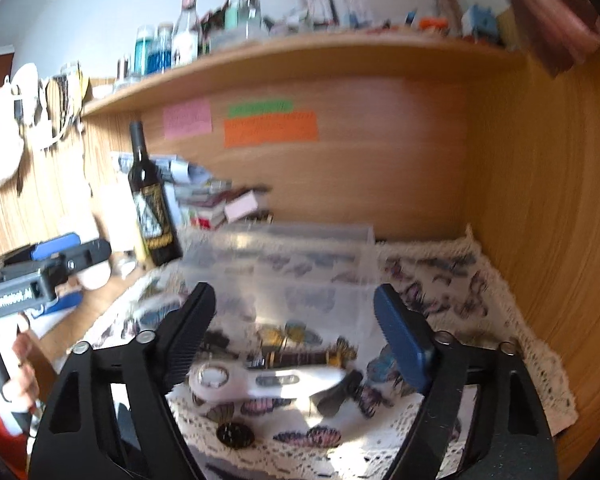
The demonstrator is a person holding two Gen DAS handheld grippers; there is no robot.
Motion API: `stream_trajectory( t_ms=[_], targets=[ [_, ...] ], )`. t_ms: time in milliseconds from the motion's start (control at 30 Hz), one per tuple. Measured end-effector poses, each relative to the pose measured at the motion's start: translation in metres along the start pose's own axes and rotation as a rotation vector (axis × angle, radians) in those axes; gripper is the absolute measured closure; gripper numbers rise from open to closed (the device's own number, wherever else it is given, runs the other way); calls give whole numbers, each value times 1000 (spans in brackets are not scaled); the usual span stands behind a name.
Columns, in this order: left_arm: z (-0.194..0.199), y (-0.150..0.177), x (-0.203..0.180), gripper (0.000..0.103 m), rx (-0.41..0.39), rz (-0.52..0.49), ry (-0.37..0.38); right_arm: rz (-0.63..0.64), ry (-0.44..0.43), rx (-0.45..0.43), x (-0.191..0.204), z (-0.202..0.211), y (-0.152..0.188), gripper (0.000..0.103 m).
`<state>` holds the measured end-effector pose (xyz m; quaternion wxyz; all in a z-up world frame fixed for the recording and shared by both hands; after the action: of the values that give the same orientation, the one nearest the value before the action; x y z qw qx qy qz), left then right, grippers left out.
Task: Organize rigid objects
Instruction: 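Grasp the white plug adapter with the left tool while the right tool grasps the black round grinder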
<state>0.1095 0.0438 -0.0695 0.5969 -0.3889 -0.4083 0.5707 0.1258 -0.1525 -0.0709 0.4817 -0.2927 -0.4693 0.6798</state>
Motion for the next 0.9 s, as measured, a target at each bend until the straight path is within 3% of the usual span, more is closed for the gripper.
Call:
stream_trajectory(
  t_ms=[133, 333, 633, 800, 900],
  targets=[
    [-11, 25, 4, 33, 98, -11, 0, -1, -37, 84, 6, -15, 22, 44],
    [-25, 66, 3, 42, 248, -15, 30, 5, -96, 183, 20, -28, 52, 47],
    [-44, 110, 0, 42, 348, 30, 53, 24, -150, 331, 31, -43, 101, 48],
    [-51, 123, -2, 45, 369, 64, 82, 46, -165, 385, 36, -47, 119, 63],
    [-58, 129, -4, 53, 390, 72, 87, 42, -175, 409, 36, -50, 125, 72]
  ],
)
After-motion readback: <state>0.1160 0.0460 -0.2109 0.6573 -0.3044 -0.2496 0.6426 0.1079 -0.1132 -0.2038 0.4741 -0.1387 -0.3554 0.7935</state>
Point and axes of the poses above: each gripper's, at about its wrist camera, not at the fingertips, and z roughly against the way its jaws point, x to its left, y to its underside, the point moved 9 cm from there along -z, roughly the way its jaws point, and after that the axes turned 4 degrees about -z, right-handed, at the moved point
